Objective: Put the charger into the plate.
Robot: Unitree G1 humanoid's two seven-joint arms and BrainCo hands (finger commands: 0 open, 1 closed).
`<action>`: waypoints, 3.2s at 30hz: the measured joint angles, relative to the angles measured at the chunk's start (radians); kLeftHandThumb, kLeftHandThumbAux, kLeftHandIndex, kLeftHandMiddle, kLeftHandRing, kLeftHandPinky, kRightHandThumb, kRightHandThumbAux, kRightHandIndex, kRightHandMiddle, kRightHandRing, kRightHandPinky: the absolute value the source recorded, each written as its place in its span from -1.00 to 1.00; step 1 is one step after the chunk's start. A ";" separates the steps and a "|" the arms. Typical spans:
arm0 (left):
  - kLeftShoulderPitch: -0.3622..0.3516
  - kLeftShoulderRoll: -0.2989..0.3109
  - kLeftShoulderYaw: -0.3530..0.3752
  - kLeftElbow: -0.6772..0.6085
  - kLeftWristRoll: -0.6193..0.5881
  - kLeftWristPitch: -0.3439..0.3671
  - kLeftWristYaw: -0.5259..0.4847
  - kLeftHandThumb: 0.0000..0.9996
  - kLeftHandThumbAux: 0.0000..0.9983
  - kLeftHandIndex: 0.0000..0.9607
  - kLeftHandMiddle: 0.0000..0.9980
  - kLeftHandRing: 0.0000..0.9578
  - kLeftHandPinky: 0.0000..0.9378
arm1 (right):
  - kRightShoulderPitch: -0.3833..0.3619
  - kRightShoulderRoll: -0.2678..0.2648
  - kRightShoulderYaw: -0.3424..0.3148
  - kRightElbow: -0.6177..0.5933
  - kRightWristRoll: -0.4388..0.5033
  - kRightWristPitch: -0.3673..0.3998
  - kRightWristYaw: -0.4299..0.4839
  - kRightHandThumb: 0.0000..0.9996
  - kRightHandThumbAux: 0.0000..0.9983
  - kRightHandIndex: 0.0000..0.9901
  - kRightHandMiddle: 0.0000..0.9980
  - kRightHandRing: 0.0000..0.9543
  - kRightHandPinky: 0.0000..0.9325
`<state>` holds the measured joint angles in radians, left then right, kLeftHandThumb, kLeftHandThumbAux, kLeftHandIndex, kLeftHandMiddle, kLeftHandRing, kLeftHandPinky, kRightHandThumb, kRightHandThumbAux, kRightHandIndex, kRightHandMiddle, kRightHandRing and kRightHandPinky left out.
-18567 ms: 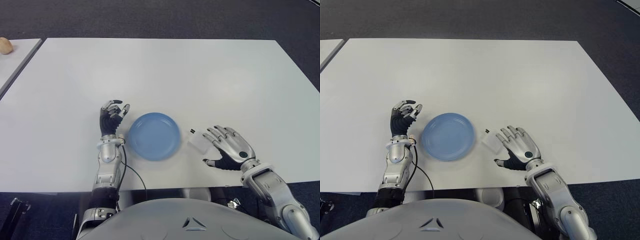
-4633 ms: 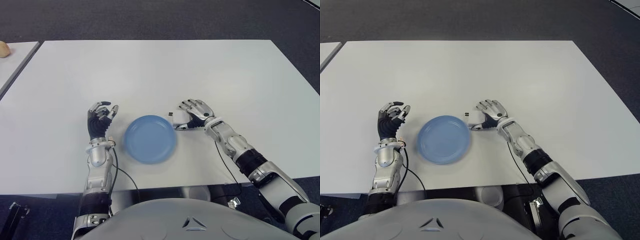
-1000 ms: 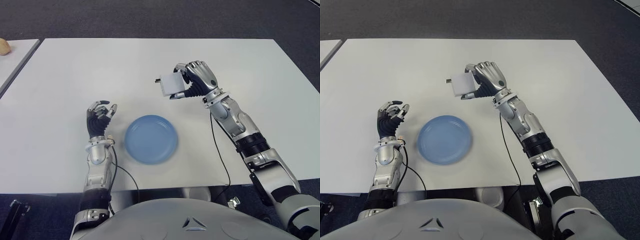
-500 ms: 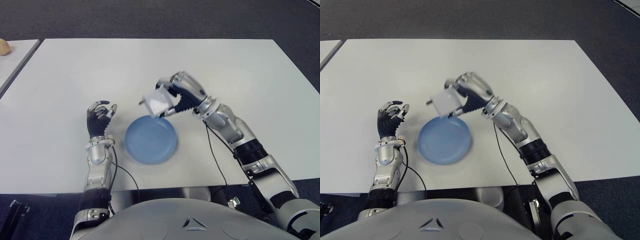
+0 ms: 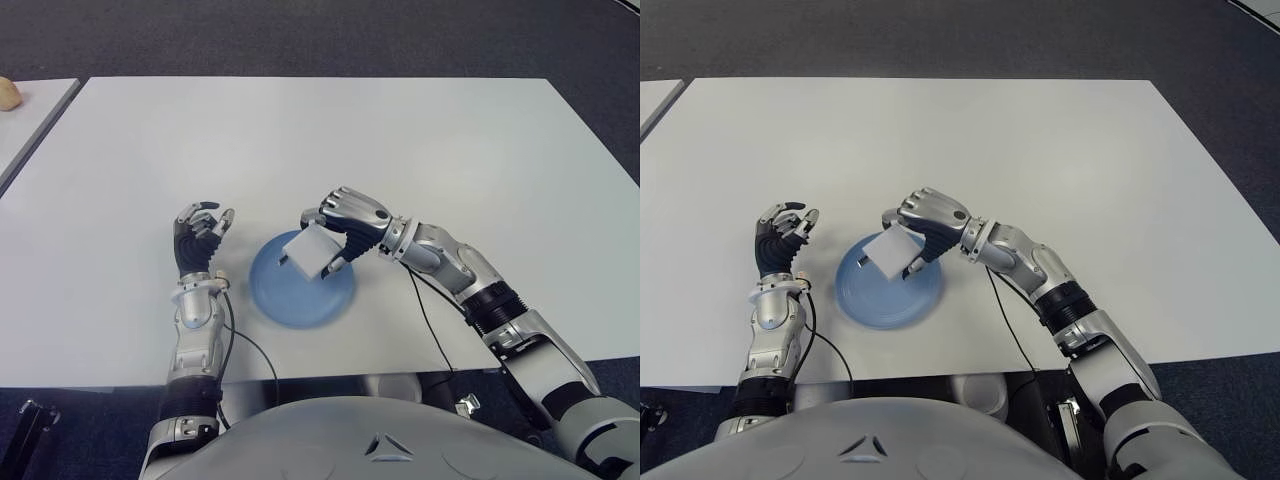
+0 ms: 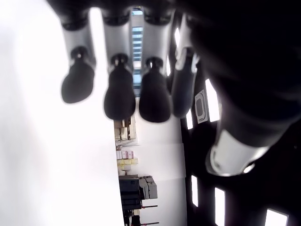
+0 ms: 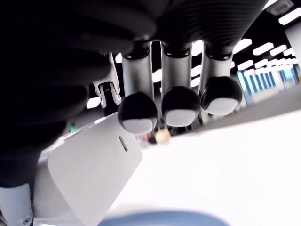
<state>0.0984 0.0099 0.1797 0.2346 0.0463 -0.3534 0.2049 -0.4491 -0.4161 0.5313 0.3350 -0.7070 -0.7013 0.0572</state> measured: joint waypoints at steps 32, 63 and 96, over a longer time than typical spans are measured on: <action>0.001 0.010 0.003 0.011 -0.006 -0.025 0.000 0.41 0.44 -0.09 0.56 0.57 0.59 | -0.057 -0.027 0.049 0.132 -0.076 0.037 0.143 0.38 0.45 -0.14 0.13 0.21 0.19; 0.000 0.017 -0.001 0.006 -0.005 0.013 0.000 0.41 0.44 -0.09 0.53 0.54 0.57 | -0.068 -0.035 0.041 0.142 -0.056 0.032 0.155 -0.02 -0.15 -1.00 -1.00 -1.00 -0.88; -0.011 0.024 0.002 0.037 -0.007 -0.012 0.000 0.41 0.44 -0.09 0.55 0.57 0.59 | -0.284 -0.067 0.012 0.102 -0.142 0.217 0.368 -0.09 -0.32 -1.00 -1.00 -1.00 -1.00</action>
<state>0.0874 0.0338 0.1814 0.2713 0.0394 -0.3653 0.2045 -0.7329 -0.4833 0.5434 0.4375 -0.8487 -0.4843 0.4255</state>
